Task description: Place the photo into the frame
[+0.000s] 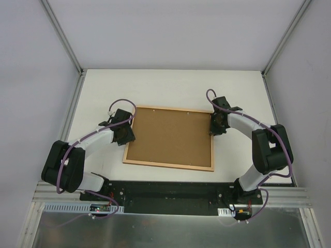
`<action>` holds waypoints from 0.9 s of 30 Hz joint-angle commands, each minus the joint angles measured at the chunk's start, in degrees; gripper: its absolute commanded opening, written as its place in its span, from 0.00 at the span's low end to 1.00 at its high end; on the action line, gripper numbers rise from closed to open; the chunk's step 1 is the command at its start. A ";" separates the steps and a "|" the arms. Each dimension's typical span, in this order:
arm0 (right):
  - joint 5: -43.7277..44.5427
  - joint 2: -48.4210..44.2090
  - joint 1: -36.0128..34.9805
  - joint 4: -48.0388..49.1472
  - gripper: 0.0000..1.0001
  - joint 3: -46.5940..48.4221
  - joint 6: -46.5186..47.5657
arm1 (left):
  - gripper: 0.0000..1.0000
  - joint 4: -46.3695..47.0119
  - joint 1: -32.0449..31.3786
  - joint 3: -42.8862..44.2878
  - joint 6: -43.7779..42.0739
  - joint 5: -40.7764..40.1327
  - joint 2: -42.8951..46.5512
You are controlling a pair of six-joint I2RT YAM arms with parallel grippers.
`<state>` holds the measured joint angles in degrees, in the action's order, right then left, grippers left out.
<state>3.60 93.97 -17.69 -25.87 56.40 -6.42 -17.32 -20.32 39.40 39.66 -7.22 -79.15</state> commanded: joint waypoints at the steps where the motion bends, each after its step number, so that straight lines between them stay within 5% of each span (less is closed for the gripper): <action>1: 0.89 0.33 0.82 -0.32 0.01 0.11 -0.79 | 0.37 -1.57 -0.51 0.06 1.03 -4.81 -1.62; 17: -0.08 -0.63 0.73 0.29 0.01 -1.47 -0.79 | 0.11 -0.43 0.80 5.16 3.14 -3.67 -8.64; 27: 0.45 -0.99 0.73 0.20 0.01 -1.82 -0.53 | 0.13 -0.26 3.35 7.97 2.09 -4.90 -9.61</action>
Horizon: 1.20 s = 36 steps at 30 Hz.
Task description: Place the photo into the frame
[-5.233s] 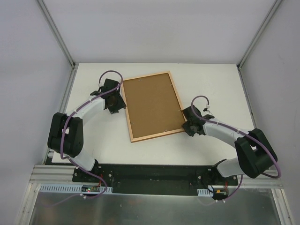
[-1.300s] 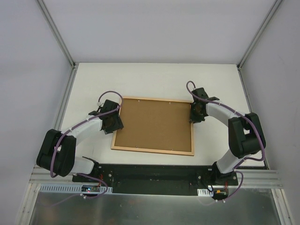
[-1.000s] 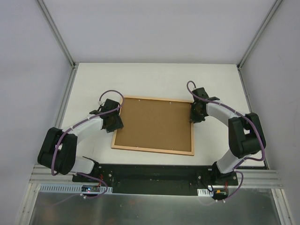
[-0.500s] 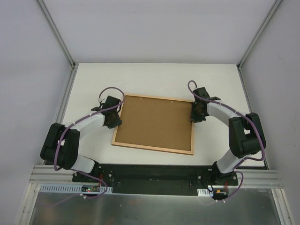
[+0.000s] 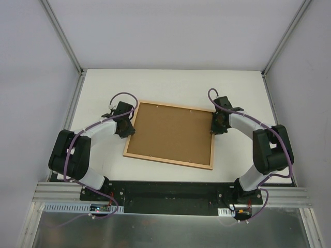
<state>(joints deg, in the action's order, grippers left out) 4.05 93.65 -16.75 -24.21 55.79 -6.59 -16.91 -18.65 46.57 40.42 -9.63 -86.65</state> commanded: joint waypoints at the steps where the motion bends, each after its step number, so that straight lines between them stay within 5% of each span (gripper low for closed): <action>1: -0.01 -0.66 -0.21 -1.46 0.00 -1.30 -0.35 | 0.13 -0.67 1.69 0.98 1.15 -2.50 -2.03; 27: 1.22 2.33 -0.21 -4.36 0.01 2.22 -0.97 | 0.34 -1.20 -3.49 1.60 -4.03 -2.86 7.55; 36: 2.62 2.07 -0.39 -9.01 0.01 5.91 -0.71 | 0.53 -0.41 -23.42 6.08 -14.22 -5.22 7.37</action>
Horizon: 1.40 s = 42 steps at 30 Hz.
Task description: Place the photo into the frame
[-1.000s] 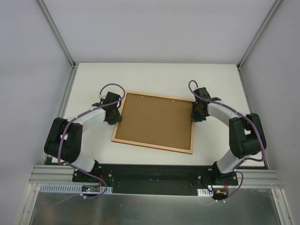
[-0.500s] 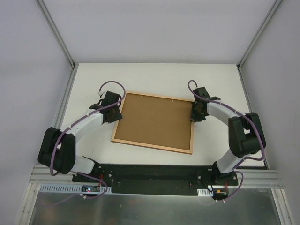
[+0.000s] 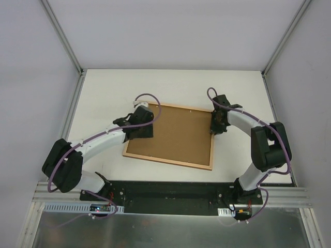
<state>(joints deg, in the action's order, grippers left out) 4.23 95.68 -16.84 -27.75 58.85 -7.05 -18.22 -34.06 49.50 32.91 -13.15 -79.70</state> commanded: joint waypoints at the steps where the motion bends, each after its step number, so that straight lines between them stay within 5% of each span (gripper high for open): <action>1: 2.45 -0.05 -0.21 -6.17 0.01 3.20 -0.16 | 0.54 1.34 -10.91 3.24 -8.63 -2.05 0.60; 8: 2.71 -0.14 -0.30 -10.92 0.01 6.71 0.19 | 0.65 6.61 -28.75 3.42 -22.34 -4.25 -0.63; 19: 3.68 -0.76 -1.61 -19.00 0.01 13.30 -0.16 | 0.74 15.31 -46.52 7.19 -34.92 -9.60 -9.94; 27: 3.59 -0.76 -2.67 -21.91 0.01 15.68 -0.86 | 0.78 23.91 -54.52 8.69 -43.88 -21.98 -17.76; 35: 2.28 -0.58 -2.85 -22.26 0.01 15.94 -1.21 | 0.77 44.73 -56.90 5.97 -57.32 -39.57 -27.51; 42: 2.01 -0.76 -2.94 -22.35 0.01 15.95 -1.21 | 0.67 57.85 -56.90 4.65 -68.75 -42.49 -31.83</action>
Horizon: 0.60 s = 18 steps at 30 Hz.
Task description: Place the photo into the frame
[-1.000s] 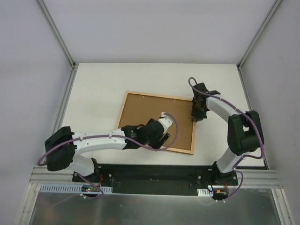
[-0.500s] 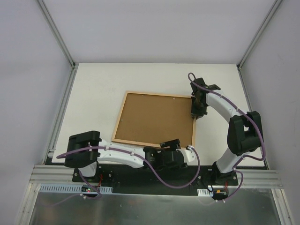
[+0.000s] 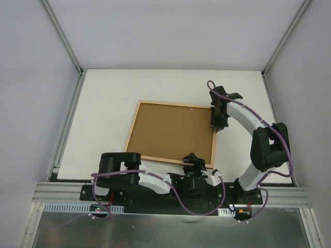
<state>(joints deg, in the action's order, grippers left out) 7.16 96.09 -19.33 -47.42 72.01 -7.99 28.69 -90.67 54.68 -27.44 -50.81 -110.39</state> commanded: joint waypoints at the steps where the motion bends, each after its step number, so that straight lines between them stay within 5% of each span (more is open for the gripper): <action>1: -0.92 -1.09 -0.53 -2.77 0.01 2.96 -0.36 | 0.62 12.00 -0.29 -0.71 -9.37 -4.83 -1.58; 9: -1.53 -1.17 -0.53 -2.85 0.01 3.31 -0.36 | 0.32 30.35 -0.29 -3.17 -22.63 -8.25 -4.83; 13: -2.50 -2.14 -0.53 -2.85 0.01 3.31 -0.54 | 0.00 44.14 -0.29 -3.17 -33.43 -9.92 -6.24; 15: -3.20 -2.84 -0.44 -2.77 0.03 3.49 -0.27 | 0.00 51.52 -0.29 -2.82 -39.24 -10.19 -6.77; 18: -3.73 -4.68 -0.27 -2.85 0.20 3.75 -0.36 | 0.00 57.69 -0.29 -1.86 -45.41 -10.28 -6.86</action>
<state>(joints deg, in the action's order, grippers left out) 7.16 95.72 -19.29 -45.76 74.26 -7.55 60.93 -91.55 50.57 -60.95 -55.75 -119.04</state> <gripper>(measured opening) 0.116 0.207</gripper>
